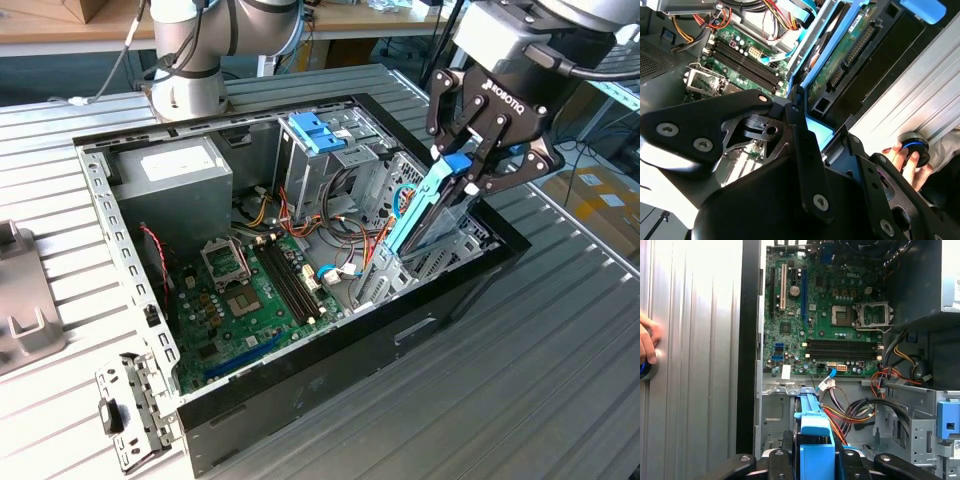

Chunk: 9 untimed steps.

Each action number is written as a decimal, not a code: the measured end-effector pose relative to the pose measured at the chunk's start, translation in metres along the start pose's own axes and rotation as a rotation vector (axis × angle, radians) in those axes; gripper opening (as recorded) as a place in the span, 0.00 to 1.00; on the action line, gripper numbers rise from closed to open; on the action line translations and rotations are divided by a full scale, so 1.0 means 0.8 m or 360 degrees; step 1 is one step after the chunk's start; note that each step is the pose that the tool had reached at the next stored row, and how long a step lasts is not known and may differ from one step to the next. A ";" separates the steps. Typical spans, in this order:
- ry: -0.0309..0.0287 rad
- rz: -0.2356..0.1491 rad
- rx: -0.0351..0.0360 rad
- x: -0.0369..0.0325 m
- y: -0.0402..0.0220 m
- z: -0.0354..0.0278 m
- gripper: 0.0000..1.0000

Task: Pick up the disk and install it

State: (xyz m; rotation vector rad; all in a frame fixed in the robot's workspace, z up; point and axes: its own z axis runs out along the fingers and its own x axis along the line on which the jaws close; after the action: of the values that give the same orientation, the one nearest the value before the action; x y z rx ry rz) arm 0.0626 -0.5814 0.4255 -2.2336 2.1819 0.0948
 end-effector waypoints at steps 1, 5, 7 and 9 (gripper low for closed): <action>0.00000 0.0000 0.0000 0.0001 0.0000 0.0011 0.37; 0.00000 0.0000 0.0000 0.0003 -0.0001 0.0046 0.37; 0.00001 0.0000 0.0000 0.0005 -0.0002 0.0059 0.37; 0.00001 0.0000 0.0000 0.0006 -0.0002 0.0073 0.37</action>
State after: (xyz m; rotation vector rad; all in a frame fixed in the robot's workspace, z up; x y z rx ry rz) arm 0.0626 -0.5815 0.4197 -2.2336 2.1820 0.0948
